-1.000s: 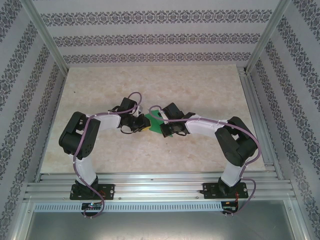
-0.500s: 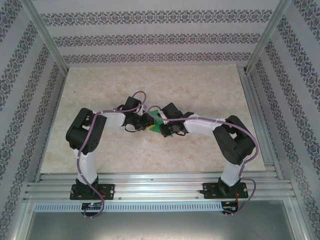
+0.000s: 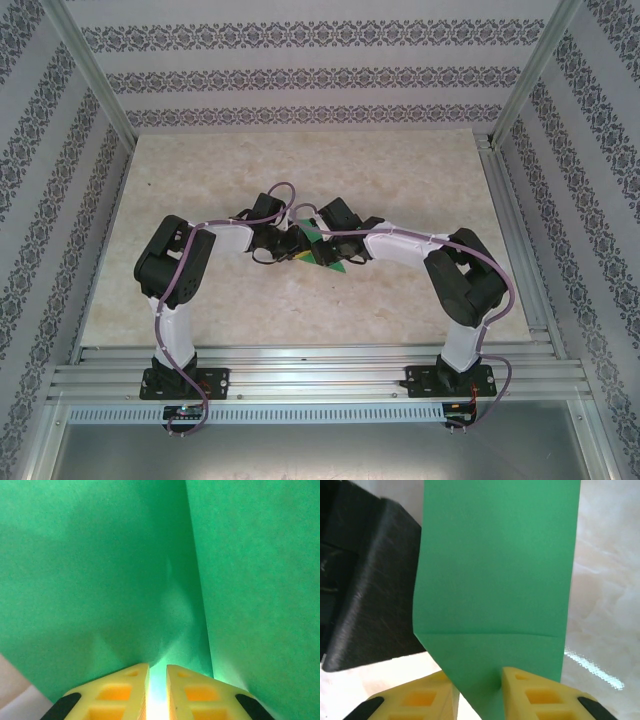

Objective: Fold a paper plane with a square sheet of paper (fold left side to right side)
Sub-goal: Fourth fold the wing at the center of the table.

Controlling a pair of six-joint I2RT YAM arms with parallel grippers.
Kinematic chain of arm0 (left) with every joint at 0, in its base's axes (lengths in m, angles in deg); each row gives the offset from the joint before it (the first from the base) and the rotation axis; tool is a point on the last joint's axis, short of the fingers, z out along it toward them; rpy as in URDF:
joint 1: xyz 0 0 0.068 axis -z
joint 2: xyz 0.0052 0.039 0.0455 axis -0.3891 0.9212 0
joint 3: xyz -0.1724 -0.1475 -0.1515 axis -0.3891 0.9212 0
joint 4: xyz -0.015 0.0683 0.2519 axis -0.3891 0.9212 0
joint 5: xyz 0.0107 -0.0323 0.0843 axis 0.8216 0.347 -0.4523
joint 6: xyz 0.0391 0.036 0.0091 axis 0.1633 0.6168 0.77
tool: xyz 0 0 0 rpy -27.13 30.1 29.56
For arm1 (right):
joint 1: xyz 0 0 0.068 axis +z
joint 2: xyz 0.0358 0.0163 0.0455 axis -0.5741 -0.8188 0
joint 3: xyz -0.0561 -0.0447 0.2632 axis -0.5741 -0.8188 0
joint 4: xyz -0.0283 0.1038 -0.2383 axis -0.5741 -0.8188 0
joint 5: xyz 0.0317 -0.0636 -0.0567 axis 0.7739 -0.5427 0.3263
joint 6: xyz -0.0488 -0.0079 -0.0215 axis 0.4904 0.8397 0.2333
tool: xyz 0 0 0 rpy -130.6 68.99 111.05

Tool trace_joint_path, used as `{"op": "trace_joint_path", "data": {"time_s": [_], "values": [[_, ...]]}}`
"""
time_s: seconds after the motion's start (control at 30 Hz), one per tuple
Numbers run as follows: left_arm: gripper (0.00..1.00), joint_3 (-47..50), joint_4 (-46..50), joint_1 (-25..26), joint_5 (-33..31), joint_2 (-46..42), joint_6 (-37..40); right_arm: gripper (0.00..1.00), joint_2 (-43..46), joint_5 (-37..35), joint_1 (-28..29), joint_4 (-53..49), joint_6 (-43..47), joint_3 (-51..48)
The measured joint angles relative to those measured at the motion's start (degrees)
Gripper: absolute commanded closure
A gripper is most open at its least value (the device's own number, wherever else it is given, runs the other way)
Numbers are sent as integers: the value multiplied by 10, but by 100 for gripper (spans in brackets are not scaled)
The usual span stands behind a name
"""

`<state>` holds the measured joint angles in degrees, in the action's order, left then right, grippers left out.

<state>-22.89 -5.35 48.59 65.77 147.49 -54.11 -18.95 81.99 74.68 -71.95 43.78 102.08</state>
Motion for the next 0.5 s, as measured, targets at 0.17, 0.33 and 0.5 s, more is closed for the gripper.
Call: {"op": "trace_joint_path", "data": {"time_s": [0.17, 0.33, 0.5], "values": [[84, 0, 0, 0, -2, 0, 0, 72, 0, 0, 0, -4, 0, 11], [85, 0, 0, 0, -2, 0, 1, 85, 0, 1, 0, -10, 7, 24], [86, 0, 0, 0, -2, 0, 2, 96, -4, 8, -7, -14, 16, 37]]}}
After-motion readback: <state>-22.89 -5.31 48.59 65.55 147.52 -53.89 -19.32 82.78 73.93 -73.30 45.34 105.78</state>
